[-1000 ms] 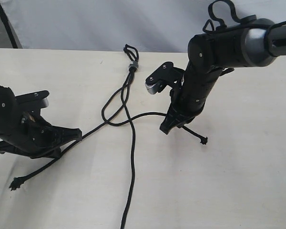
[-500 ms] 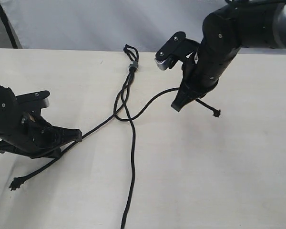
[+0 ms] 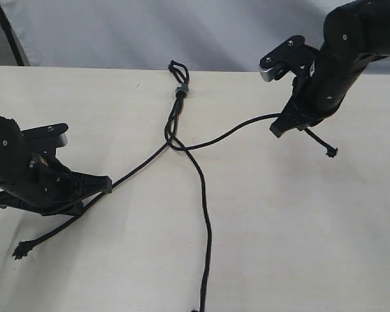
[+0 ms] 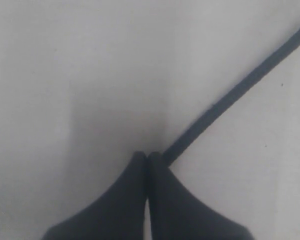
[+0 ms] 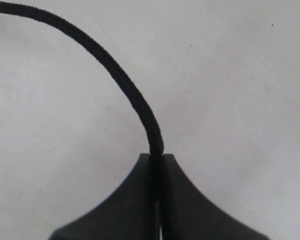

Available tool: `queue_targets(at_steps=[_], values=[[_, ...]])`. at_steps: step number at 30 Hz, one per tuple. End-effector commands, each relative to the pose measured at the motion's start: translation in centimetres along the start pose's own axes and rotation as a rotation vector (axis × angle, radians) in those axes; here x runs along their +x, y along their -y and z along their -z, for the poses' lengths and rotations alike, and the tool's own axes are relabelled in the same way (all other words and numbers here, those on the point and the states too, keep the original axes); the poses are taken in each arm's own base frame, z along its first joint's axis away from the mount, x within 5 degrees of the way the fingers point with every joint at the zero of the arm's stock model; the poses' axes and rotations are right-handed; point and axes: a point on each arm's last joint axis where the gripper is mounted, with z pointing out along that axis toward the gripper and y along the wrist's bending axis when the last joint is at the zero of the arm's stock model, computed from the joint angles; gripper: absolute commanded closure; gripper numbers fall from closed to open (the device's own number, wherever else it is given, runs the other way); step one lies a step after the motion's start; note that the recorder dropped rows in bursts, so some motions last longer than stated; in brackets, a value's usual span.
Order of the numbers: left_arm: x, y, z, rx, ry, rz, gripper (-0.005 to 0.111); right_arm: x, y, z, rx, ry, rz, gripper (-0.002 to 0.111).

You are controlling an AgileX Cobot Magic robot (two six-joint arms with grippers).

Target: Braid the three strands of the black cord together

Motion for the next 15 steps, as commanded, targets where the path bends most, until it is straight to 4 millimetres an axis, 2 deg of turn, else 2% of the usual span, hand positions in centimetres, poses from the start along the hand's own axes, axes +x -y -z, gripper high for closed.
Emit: queue_targets(at_steps=[1, 8, 15], values=[[0.8, -0.3, -0.8, -0.021, -0.058, -0.012, 0.106, 0.0, 0.1, -1.2, -0.013, 0.005, -0.028, 0.109], [0.8, -0.3, -0.8, -0.022, -0.058, -0.015, 0.106, 0.7, -0.8, -5.6, -0.052, -0.096, -0.008, 0.109], [0.8, -0.3, -0.8, -0.023, -0.058, -0.017, 0.106, 1.9, -0.7, -7.9, -0.077, -0.176, -0.02, 0.109]])
